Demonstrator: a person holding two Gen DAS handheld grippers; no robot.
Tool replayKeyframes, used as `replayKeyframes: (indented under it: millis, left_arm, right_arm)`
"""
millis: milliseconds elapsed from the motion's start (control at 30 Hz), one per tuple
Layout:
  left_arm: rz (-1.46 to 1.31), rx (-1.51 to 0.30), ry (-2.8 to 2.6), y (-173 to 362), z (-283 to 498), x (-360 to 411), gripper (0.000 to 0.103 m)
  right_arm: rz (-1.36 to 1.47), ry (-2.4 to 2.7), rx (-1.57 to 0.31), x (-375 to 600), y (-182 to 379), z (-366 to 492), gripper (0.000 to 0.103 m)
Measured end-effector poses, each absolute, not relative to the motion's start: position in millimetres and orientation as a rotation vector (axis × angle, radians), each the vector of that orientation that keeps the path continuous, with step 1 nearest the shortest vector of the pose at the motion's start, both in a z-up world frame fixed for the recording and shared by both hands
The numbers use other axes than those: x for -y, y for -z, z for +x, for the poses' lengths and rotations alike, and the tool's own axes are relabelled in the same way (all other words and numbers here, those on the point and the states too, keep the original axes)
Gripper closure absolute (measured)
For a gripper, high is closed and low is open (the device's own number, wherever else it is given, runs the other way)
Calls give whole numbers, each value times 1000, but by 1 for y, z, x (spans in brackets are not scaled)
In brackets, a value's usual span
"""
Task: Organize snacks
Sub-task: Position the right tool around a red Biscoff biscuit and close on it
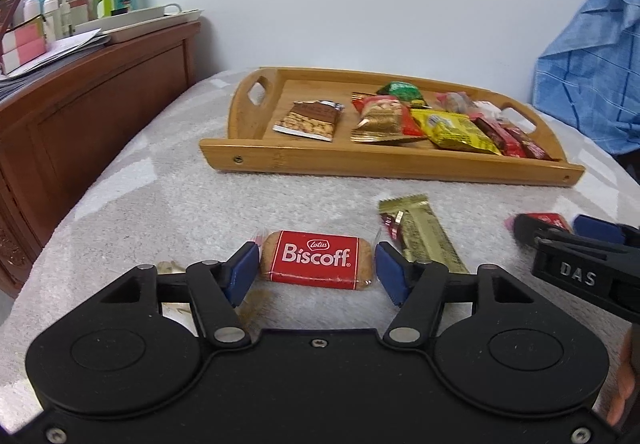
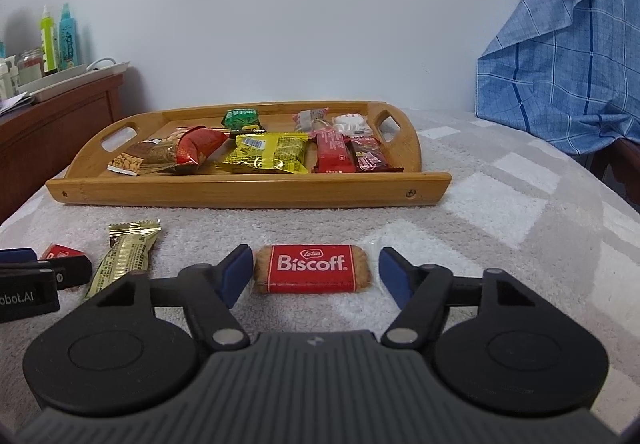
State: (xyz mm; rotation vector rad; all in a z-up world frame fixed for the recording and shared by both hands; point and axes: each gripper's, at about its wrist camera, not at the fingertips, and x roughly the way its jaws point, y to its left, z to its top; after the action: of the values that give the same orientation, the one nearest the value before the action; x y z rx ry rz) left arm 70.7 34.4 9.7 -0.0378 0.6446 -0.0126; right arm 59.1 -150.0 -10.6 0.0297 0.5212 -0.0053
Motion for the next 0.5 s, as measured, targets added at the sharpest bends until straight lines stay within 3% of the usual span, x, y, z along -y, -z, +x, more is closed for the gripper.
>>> replayKeyframes:
  millis: [500]
  left_arm:
    - [-38, -642, 89, -19, 57, -10, 42]
  right_arm:
    - [68, -17, -508, 156, 2, 49, 36]
